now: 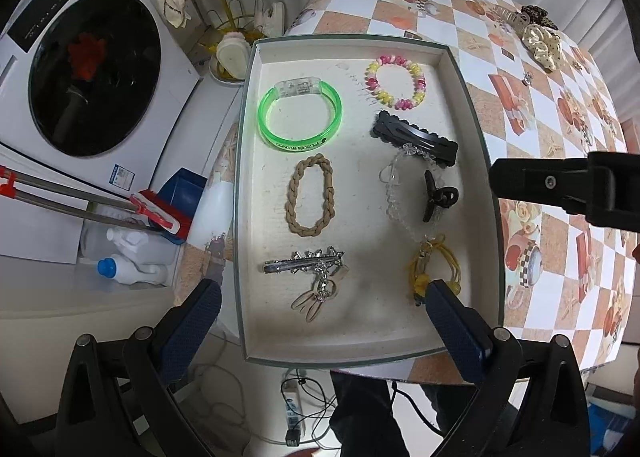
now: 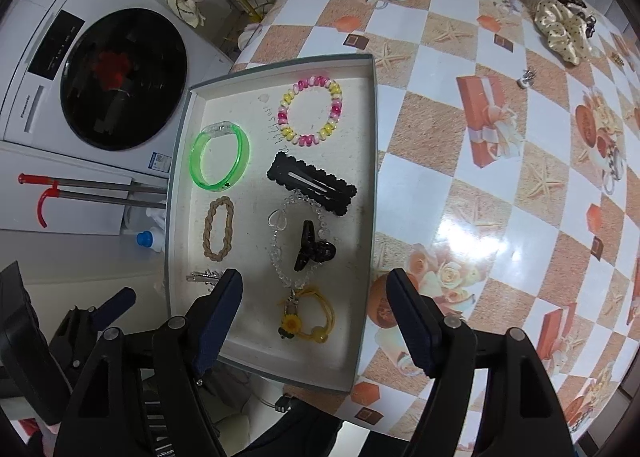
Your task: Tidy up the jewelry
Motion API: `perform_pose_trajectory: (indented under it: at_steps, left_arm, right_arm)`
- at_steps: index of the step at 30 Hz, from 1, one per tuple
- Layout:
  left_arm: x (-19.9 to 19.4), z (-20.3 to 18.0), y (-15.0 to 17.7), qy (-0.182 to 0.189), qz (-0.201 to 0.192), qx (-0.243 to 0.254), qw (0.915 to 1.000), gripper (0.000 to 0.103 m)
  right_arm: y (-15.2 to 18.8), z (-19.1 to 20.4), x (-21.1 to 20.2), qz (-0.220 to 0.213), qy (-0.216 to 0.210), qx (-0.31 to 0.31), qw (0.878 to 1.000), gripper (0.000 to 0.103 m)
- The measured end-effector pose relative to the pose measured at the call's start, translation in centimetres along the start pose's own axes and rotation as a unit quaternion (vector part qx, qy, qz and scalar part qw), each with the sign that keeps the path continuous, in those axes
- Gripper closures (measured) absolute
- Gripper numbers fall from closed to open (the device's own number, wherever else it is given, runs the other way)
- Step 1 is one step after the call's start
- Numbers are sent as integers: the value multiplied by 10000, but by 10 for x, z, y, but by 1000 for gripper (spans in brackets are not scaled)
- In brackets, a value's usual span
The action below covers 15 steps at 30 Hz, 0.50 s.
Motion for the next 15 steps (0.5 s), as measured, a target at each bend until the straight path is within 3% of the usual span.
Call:
perform_pose_trajectory:
  at_steps: [11,13,15]
  left_arm:
    - [-24,5,-3,-67,-158,13,9999,0]
    - [-31,6,-4,-73,-223,6,9997,0]
    - [-37,8,-6,-77,-279,-17,9996,0]
  right_arm:
    - [4,0,-26,-119,586,-255,9979,21]
    - [4,1,-31,-161,689,-313,9970,10]
    - [4,2,-39,-295,862,-358,9952,10]
Point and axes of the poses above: each gripper's, at about its wrist camera, not at the fingertips, and x roughly the way its jaws point, z to its left, y to its underside, the point moved 5 cm from there along x, roughly the way its jaws point, and after that the axes turned 10 degrees about -x, right-handed, at the moved point
